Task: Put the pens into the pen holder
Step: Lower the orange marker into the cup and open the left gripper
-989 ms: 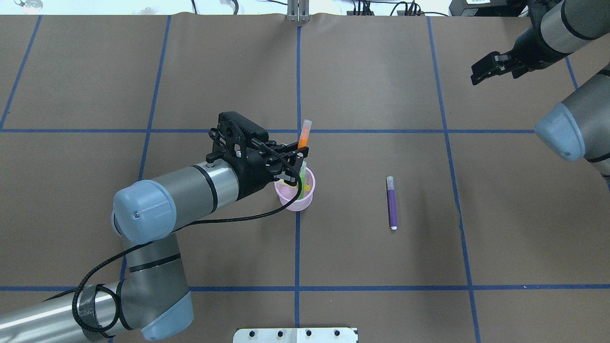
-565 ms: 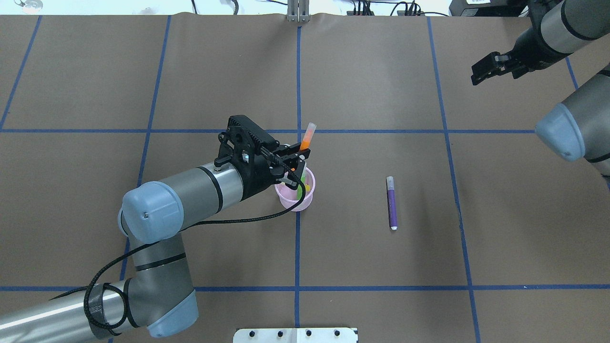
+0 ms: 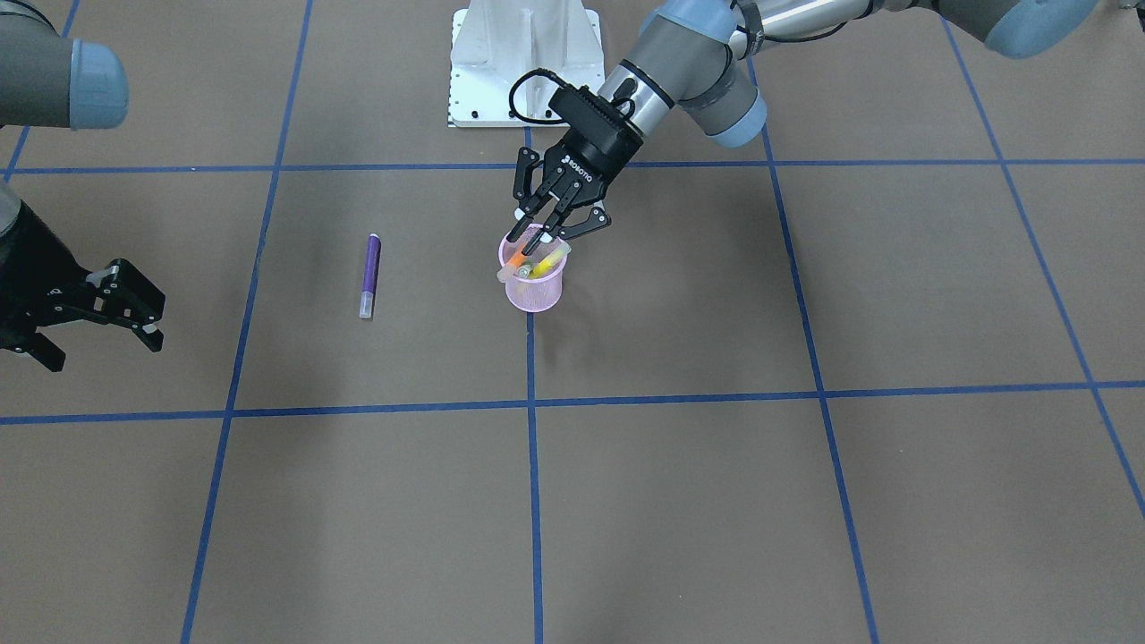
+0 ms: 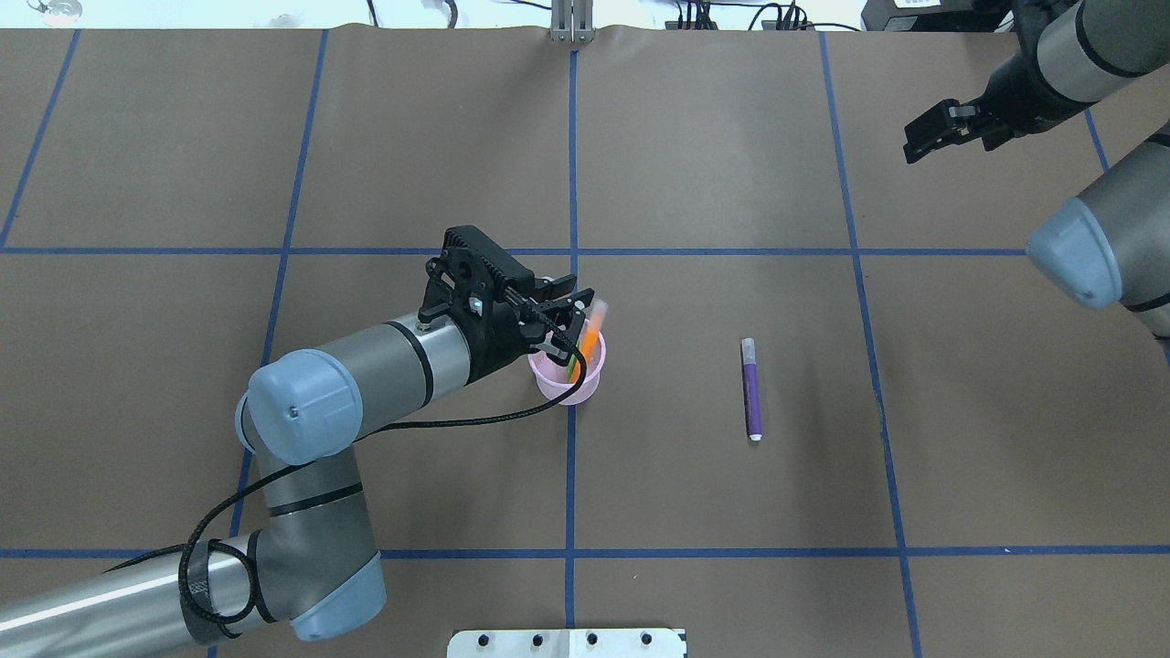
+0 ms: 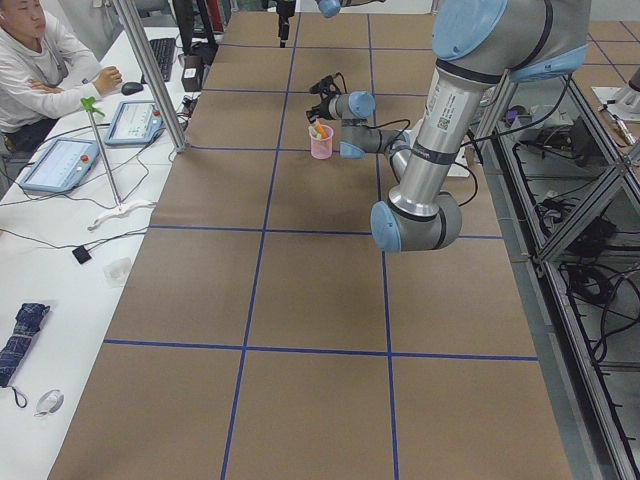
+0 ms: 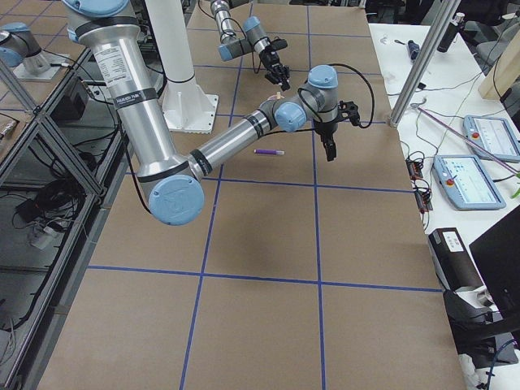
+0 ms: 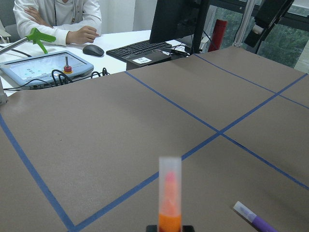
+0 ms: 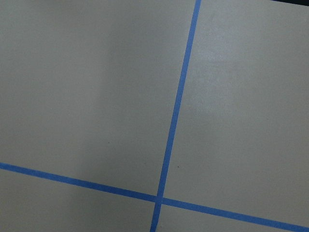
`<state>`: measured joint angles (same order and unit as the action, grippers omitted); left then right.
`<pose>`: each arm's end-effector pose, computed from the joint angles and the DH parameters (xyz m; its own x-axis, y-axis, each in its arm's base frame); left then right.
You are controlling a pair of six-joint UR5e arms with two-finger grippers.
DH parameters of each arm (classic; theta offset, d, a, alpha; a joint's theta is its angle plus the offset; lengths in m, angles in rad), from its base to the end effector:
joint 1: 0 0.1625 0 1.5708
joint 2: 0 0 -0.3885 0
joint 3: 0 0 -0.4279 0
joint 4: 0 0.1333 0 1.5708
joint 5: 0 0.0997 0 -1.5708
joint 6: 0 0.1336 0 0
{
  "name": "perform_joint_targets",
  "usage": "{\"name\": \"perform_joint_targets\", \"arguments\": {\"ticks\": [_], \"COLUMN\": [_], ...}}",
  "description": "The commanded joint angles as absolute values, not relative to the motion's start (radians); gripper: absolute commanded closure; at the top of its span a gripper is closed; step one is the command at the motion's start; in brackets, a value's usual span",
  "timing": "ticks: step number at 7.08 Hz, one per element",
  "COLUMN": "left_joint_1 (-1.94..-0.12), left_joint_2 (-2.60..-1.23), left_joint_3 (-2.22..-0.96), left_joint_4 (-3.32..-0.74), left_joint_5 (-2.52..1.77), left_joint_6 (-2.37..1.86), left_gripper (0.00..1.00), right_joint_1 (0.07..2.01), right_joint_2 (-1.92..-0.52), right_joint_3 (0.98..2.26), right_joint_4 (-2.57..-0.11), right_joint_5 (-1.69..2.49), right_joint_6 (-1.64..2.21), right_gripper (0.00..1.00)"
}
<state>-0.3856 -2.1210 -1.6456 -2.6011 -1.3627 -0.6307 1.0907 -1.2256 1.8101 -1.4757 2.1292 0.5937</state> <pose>0.5621 -0.4018 0.1329 0.4051 0.6884 -0.6017 0.3927 0.4633 0.7945 -0.2388 -0.5939 0.3174 0.6970 -0.1835 0.6932 -0.0370 0.9562 0.2904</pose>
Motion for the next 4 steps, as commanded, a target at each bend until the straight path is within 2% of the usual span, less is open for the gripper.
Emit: {"name": "perform_joint_targets", "arguments": {"ticks": [1,2,4], "left_joint_1": [-0.385,-0.385,-0.388], "left_joint_2": [-2.123,-2.128,-2.134], "left_joint_3": [-1.644,-1.649,-1.672], "left_joint_4": [-2.602,-2.603,-2.589], "left_joint_5": [-1.359,-1.361,-1.367], "left_joint_6": [-0.634,-0.650,-0.782], "left_gripper": [0.09,0.01,0.01], "right_joint_1": [1.091,1.091,1.091], "right_joint_2": [-1.226,-1.227,-1.226], "right_joint_3": [1.810,1.810,1.815], "right_joint_4": [-1.476,-1.476,-1.476], "right_joint_5": [2.129,2.129,2.129], "right_joint_6": [0.594,0.594,0.595], "right_gripper": [0.00,0.00,0.00]}}
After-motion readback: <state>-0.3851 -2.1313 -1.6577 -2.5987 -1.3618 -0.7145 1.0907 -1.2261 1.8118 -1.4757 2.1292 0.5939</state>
